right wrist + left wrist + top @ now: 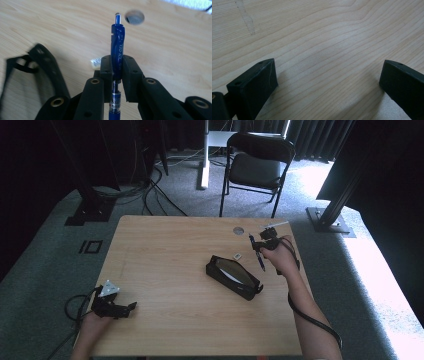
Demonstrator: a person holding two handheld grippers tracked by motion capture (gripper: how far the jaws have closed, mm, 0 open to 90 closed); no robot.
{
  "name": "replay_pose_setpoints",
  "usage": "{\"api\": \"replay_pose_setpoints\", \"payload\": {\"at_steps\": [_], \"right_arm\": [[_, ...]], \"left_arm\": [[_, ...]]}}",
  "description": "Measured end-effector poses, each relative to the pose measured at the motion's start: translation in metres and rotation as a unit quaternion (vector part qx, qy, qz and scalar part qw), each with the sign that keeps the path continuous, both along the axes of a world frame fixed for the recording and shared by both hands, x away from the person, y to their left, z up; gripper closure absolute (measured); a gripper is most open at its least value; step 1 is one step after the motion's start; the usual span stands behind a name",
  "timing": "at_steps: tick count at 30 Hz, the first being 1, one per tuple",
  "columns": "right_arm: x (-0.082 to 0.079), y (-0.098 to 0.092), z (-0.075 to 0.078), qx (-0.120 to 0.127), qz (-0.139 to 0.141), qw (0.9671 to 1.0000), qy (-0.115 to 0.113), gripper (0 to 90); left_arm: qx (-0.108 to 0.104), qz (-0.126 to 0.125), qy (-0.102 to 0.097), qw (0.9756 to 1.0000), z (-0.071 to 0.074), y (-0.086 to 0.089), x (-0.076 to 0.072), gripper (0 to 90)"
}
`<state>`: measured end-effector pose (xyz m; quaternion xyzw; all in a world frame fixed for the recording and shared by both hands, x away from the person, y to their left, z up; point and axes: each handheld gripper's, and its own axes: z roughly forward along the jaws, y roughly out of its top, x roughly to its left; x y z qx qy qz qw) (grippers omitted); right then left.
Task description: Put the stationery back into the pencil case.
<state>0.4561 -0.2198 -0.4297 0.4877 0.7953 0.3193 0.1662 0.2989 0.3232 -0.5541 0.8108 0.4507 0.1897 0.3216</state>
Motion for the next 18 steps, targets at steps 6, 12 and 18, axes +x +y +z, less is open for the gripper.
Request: {"api": "replay_pose_setpoints", "payload": {"at_steps": [6,12,18], "right_arm": [[-0.010,0.013,0.017,0.001,0.031,0.9994,-0.016,79.3],[-0.022,0.032,0.034,0.010,0.076,0.9967,-0.026,79.3],[-0.032,0.053,0.039,-0.001,0.116,0.9927,-0.031,79.3]], "left_arm": [[0.000,0.000,0.000,1.0000,0.000,0.000,0.000,1.6],[0.000,0.000,0.000,1.0000,0.000,0.000,0.000,1.6],[0.000,0.000,0.000,1.0000,0.000,0.000,0.000,1.7]]}}
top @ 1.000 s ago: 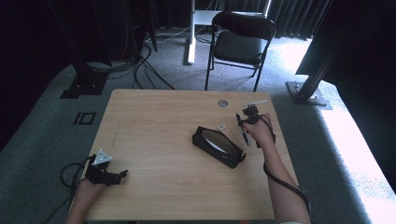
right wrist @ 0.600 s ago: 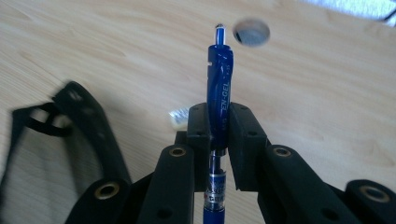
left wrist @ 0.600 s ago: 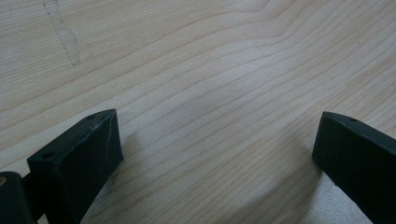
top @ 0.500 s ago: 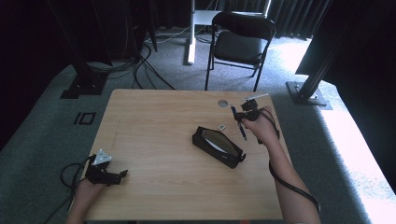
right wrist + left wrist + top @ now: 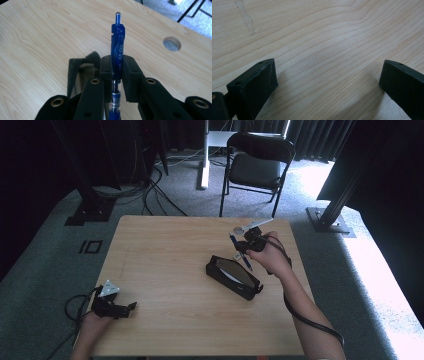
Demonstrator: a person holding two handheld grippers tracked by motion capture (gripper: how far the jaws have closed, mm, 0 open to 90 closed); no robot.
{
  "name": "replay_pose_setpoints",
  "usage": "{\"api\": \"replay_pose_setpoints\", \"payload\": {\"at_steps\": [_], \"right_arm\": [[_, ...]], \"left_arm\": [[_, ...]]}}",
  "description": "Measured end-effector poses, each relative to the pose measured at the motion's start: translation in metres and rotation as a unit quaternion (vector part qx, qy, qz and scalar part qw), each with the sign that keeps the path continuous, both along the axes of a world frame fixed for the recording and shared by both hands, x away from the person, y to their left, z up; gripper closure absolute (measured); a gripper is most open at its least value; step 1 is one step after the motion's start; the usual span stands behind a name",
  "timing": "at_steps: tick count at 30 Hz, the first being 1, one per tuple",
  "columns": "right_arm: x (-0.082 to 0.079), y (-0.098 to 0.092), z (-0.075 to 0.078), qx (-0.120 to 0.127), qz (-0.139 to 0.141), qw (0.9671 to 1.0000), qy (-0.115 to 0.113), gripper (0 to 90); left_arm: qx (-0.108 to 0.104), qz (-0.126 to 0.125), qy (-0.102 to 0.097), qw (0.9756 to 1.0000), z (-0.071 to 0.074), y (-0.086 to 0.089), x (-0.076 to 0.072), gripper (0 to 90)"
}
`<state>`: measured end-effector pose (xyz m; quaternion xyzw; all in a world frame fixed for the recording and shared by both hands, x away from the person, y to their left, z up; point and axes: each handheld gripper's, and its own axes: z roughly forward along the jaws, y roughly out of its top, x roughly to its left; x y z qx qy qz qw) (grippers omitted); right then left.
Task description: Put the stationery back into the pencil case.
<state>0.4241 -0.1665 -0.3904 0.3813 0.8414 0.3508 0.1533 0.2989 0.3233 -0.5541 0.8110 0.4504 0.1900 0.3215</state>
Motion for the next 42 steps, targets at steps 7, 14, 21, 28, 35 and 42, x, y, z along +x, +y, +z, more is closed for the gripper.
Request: {"api": "replay_pose_setpoints", "payload": {"at_steps": [7,14,21,28,35,42], "right_arm": [[-0.004,0.020,-0.013,-0.025,0.031,0.9991,0.016,79.3],[0.000,0.032,-0.035,-0.061,0.047,0.9962,0.040,79.3],[0.003,0.040,-0.053,-0.093,0.058,0.9923,0.058,79.3],[0.004,0.047,-0.070,-0.118,0.073,0.9867,0.084,79.3],[0.008,0.051,-0.084,-0.140,0.074,0.9820,0.102,79.3],[0.011,0.051,-0.093,-0.147,0.079,0.9794,0.114,79.2]], "left_arm": [[0.000,0.000,0.000,1.0000,0.000,0.000,0.000,1.7],[0.000,0.000,0.000,1.0000,0.000,0.000,0.000,1.6],[0.000,0.000,0.000,1.0000,0.000,0.000,0.000,1.6],[0.000,0.000,0.000,1.0000,0.000,0.000,0.000,1.7],[0.000,0.000,0.000,1.0000,0.000,0.000,0.000,1.6],[0.000,0.000,0.000,1.0000,0.000,0.000,0.000,1.7]]}}
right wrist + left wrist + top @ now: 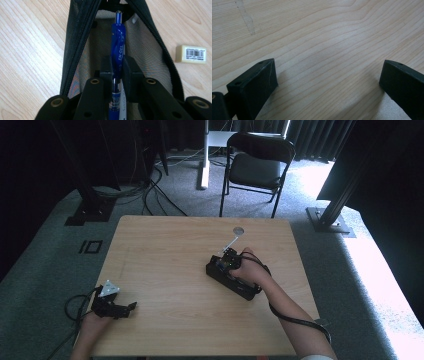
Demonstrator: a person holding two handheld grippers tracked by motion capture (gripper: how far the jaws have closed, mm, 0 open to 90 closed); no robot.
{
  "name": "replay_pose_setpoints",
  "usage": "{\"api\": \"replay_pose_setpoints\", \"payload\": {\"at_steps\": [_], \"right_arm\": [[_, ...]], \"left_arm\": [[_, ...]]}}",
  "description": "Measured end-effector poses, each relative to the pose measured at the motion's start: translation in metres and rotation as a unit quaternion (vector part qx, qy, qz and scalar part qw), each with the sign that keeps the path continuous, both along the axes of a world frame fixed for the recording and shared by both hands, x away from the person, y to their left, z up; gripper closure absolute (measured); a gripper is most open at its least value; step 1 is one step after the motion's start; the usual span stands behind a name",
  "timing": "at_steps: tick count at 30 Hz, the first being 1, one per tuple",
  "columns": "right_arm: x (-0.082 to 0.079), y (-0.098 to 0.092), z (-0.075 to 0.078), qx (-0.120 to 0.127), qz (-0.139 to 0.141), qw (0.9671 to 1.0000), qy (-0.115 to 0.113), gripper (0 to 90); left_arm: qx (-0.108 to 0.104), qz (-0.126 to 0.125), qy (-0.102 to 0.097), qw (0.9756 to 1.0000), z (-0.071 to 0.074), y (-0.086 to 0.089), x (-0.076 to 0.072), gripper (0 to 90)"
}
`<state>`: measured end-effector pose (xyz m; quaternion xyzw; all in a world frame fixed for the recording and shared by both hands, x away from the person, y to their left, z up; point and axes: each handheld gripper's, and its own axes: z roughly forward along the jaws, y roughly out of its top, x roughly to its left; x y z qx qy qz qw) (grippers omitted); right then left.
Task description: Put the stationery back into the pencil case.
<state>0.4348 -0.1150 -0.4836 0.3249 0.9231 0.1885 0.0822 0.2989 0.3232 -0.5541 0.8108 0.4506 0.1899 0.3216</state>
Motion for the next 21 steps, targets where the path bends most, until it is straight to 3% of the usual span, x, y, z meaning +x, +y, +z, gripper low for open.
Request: {"api": "replay_pose_setpoints", "payload": {"at_steps": [12,18,21], "right_arm": [[-0.002,-0.003,0.002,0.015,0.008,0.9998,0.011,74.9],[-0.004,-0.016,0.033,0.076,0.001,0.9970,-0.013,74.0],[0.000,-0.025,0.047,0.103,-0.023,0.9937,-0.037,74.0]], "left_arm": [[0.000,0.000,0.000,1.0000,0.000,0.000,0.000,1.6],[0.000,0.000,0.000,1.0000,0.000,0.000,0.000,1.6],[0.000,0.000,0.000,1.0000,0.000,0.000,0.000,1.6]]}}
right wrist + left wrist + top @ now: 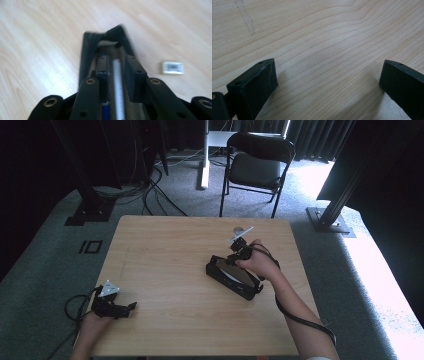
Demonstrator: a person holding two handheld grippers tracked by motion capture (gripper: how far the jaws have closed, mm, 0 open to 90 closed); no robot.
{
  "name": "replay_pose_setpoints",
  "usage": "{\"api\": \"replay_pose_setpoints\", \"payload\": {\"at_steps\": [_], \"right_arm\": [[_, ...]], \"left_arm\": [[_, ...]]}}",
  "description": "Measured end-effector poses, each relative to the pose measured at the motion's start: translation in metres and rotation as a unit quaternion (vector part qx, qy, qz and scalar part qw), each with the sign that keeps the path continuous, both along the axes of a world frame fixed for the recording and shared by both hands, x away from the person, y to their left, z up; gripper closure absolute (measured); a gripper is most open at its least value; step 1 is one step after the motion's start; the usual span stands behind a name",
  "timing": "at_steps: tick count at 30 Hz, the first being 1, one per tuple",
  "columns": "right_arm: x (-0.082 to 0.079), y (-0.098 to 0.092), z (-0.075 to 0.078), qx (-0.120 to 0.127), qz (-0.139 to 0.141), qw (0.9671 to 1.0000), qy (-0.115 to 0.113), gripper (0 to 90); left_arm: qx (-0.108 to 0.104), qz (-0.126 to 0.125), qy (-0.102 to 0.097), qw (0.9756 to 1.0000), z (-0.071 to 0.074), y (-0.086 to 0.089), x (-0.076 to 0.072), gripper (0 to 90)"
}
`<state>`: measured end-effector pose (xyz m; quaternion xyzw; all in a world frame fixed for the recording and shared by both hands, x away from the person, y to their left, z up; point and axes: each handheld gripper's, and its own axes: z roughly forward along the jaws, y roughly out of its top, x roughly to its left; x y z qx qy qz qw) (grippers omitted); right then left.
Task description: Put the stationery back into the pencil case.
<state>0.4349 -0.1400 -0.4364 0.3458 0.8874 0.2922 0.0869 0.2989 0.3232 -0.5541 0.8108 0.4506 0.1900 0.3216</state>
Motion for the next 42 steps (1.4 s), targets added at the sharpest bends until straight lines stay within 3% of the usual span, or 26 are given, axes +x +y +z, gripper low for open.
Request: {"api": "replay_pose_setpoints", "payload": {"at_steps": [3,5,10,15,21,23,33,36,42], "right_arm": [[0.009,-0.011,0.006,0.022,-0.036,0.9989,-0.021,72.7],[0.018,-0.018,0.005,0.020,-0.058,0.9975,-0.036,70.8],[0.043,-0.032,-0.014,0.008,-0.111,0.9933,-0.032,66.2],[0.059,-0.036,-0.042,-0.021,-0.122,0.9923,-0.010,54.6],[0.068,-0.032,-0.063,-0.040,-0.112,0.9929,0.001,50.1],[0.070,-0.031,-0.066,-0.052,-0.110,0.9926,-0.004,50.2],[0.073,-0.028,-0.082,-0.070,-0.100,0.9924,0.018,51.8],[0.074,-0.028,-0.086,-0.073,-0.097,0.9923,0.024,57.7],[0.072,-0.032,-0.081,-0.063,-0.112,0.9913,0.029,58.8]], "left_arm": [[0.000,0.000,0.000,1.0000,0.000,0.000,0.000,1.6],[0.000,0.000,0.000,1.0000,0.000,0.000,0.000,1.7],[0.000,0.000,0.000,1.0000,0.000,0.000,0.000,1.6],[0.000,0.000,0.000,1.0000,0.000,0.000,0.000,1.6],[0.000,0.000,0.000,1.0000,0.000,0.000,0.000,1.6],[0.000,0.000,0.000,1.0000,0.000,0.000,0.000,1.6],[0.000,0.000,0.000,1.0000,0.000,0.000,0.000,1.6],[0.000,0.000,0.000,1.0000,0.000,0.000,0.000,1.7],[0.000,0.000,0.000,1.0000,0.000,0.000,0.000,1.7]]}}
